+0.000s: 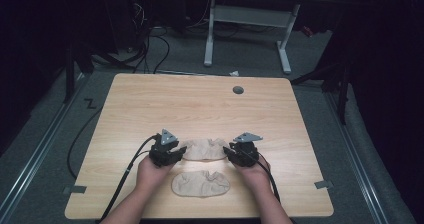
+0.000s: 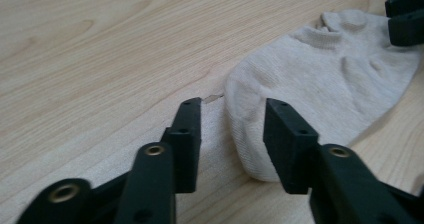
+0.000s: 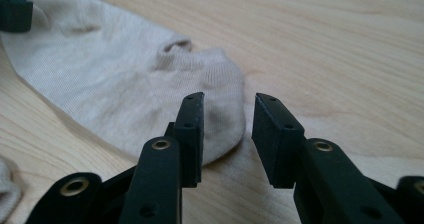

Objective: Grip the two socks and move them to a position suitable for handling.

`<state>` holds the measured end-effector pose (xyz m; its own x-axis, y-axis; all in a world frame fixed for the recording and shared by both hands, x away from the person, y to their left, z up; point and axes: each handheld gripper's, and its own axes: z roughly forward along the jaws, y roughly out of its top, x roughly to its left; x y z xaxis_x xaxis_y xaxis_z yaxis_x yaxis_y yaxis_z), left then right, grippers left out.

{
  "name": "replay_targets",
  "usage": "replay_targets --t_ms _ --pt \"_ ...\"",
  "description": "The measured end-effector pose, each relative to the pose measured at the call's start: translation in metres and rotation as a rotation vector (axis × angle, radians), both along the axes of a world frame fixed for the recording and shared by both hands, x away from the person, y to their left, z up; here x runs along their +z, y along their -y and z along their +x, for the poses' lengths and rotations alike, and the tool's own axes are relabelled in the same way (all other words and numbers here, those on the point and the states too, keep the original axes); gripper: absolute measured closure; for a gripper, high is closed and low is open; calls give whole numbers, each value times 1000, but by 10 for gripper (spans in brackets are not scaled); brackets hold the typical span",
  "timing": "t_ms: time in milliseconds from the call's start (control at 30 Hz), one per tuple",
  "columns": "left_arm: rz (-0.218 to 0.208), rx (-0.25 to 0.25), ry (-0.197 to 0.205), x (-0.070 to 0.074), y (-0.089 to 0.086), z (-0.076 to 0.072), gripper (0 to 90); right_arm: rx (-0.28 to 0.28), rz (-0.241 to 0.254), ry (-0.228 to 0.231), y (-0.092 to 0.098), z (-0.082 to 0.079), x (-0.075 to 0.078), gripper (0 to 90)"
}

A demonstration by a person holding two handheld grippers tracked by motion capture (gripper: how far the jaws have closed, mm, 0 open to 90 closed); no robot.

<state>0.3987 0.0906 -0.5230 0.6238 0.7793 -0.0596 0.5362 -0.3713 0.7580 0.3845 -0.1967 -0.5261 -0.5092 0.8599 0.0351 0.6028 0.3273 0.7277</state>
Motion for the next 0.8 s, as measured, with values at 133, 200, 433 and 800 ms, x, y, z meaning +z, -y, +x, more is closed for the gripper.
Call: replay_targets --t_ms 133,200,433,800 --pt "22 4 1 -3 1 1 762 -2 -4 -7 -1 0 -3 672" --pt "26 -1 -1 -5 2 1 828 8 1 -8 -1 -1 -3 736" --pt "16 -8 26 -1 2 -5 870 35 -33 22 -8 -6 1 865" --pt "-11 -30 77 18 -6 -23 869 50 -15 114 -6 -22 16 861"
